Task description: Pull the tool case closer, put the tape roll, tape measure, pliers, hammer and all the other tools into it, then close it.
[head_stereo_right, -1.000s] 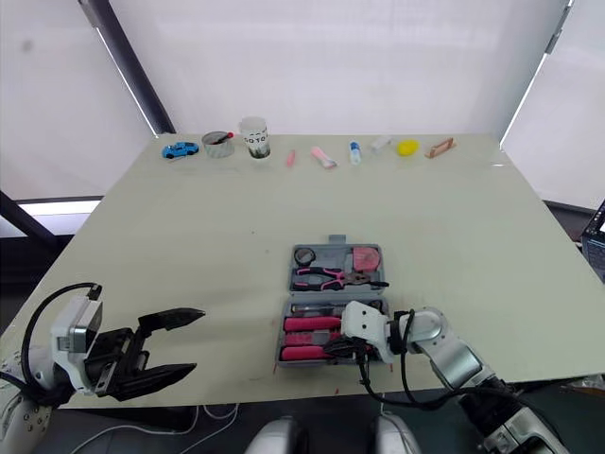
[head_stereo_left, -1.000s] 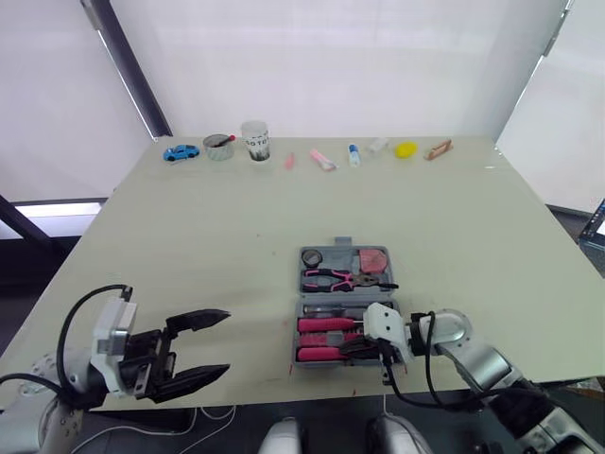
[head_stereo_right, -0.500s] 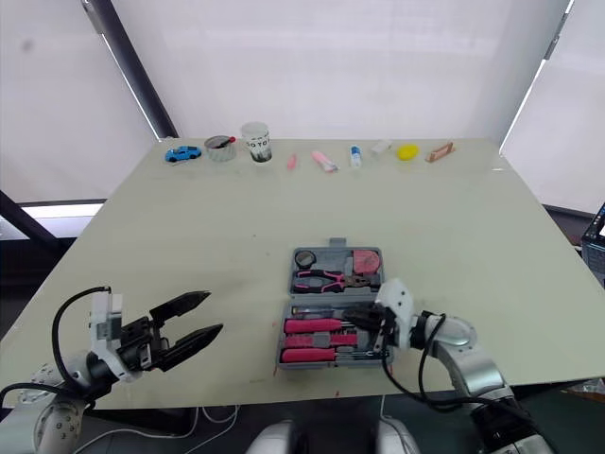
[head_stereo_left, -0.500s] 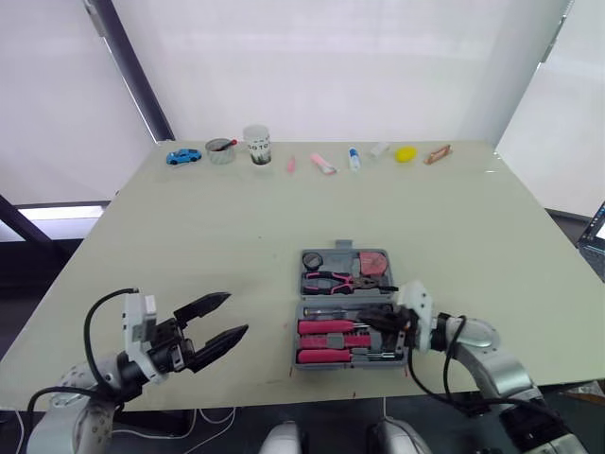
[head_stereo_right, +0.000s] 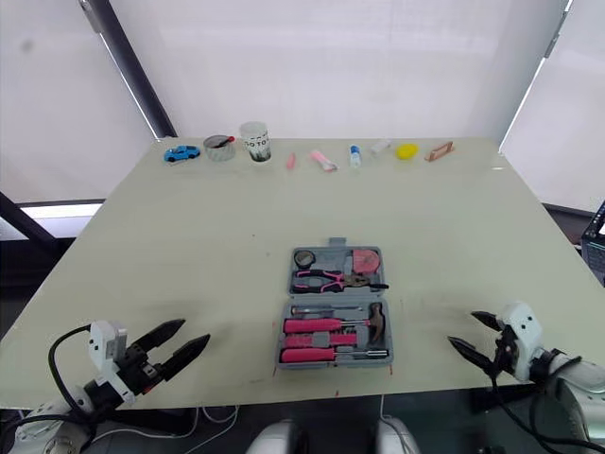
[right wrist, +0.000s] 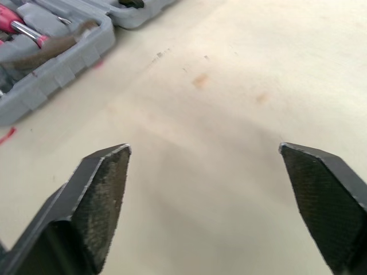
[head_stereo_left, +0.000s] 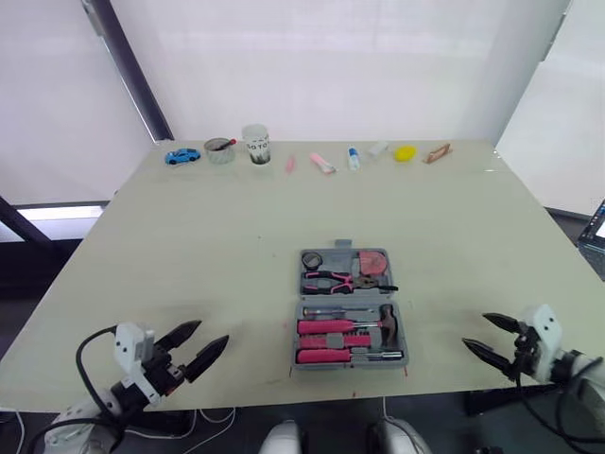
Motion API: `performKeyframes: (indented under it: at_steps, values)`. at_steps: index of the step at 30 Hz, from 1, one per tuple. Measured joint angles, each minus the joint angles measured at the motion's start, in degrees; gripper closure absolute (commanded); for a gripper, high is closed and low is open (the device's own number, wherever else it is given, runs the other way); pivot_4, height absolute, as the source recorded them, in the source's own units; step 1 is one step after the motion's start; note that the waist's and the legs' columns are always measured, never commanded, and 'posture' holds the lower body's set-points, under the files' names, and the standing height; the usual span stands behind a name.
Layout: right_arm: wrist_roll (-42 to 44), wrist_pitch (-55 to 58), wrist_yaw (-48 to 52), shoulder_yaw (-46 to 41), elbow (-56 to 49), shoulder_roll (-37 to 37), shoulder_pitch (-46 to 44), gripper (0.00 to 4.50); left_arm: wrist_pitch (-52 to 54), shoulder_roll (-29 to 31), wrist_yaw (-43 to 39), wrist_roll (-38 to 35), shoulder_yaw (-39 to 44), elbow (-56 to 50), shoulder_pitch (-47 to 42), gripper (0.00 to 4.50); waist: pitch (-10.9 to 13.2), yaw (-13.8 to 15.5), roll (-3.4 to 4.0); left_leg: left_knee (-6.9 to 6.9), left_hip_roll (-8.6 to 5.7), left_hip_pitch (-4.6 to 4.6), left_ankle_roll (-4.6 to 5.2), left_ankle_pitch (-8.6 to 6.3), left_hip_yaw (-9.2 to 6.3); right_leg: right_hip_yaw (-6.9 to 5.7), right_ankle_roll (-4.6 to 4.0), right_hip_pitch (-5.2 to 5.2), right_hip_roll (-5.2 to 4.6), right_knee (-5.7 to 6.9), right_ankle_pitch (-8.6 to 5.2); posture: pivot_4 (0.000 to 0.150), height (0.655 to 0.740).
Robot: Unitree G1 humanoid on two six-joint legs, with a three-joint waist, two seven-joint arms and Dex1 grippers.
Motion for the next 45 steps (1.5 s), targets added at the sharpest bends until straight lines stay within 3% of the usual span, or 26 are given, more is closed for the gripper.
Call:
performKeyframes:
  at_steps: [6,9,14,15,16,21,33,45]
  values:
    - [-1.18,1.51,-1.99,3.15,-1.18,2.59,-4.6,0.1,0.5,3.53,-0.26,2.65,-1.93,2.61,-4.63,0.0,0.05,0.11,0.12,0.02,0.0,0.02,0.0,0.0,-0.01,0.04,0.09,-0.01,0.04,0.1,-0.06,0.15,0.74]
    - [-2.34,3.37,-2.11,6.55,-1.44,3.07,-8.7,1.5,1.91,4.69,-1.53,3.07,-4.27,3.17,-8.13,0.9,0.05,0.15,0.12,0.01,-0.04,-0.06,0.0,0.0,0.01,0.05,-0.13,-0.04,-0.02,0.06,0.08,0.15,0.74]
    - [-7.24,6.66,-1.67,13.2,0.85,2.66,-17.08,4.25,5.32,6.93,-3.07,4.67,-9.71,6.16,-15.99,3.55,0.07,0.19,0.13,0.02,-0.07,-0.17,0.0,0.0,-0.01,-0.03,-0.09,-0.12,0.0,0.06,0.12,0.15,0.74]
    - [-8.59,6.65,-1.27,14.64,1.64,2.56,-18.82,4.5,5.66,7.37,-3.82,5.39,-10.87,6.53,-17.72,4.03,0.07,0.21,0.12,0.03,-0.07,-0.16,0.0,0.0,0.0,-0.06,-0.09,-0.1,0.01,0.07,0.12,0.15,0.74]
    - [-10.32,6.56,-0.62,16.42,2.72,2.28,-20.84,4.5,5.84,7.94,-4.62,6.39,-12.56,7.53,-19.97,4.46,0.07,0.23,0.13,0.02,-0.08,-0.15,0.0,0.0,0.0,-0.06,-0.09,-0.09,0.01,0.07,0.12,0.15,0.74]
    - [-15.27,6.06,1.96,21.96,7.54,1.72,-26.01,4.5,5.98,8.6,-6.43,11.33,-18.8,13.94,-26.6,4.46,0.1,0.19,0.16,0.0,-0.1,-0.27,0.0,0.0,0.04,-0.12,0.08,-0.15,0.04,0.04,0.21,0.15,0.74]
    - [-24.78,-0.03,7.24,30.73,16.81,3.46,-38.01,4.5,7.07,4.08,-10.19,19.93,-31.28,23.27,-40.27,4.46,0.1,0.03,0.15,0.07,-0.1,-0.47,-0.01,0.01,-0.08,-0.26,0.09,-0.22,0.09,0.06,0.22,0.15,0.74]
    - [-27.41,-1.06,8.38,31.51,17.93,6.53,-39.9,4.5,1.39,0.46,-11.8,24.32,-32.57,30.05,-44.8,4.46,0.1,0.06,0.16,0.12,-0.1,-0.46,-0.01,0.01,-0.09,-0.26,0.09,-0.21,0.1,0.11,0.23,0.15,0.74]
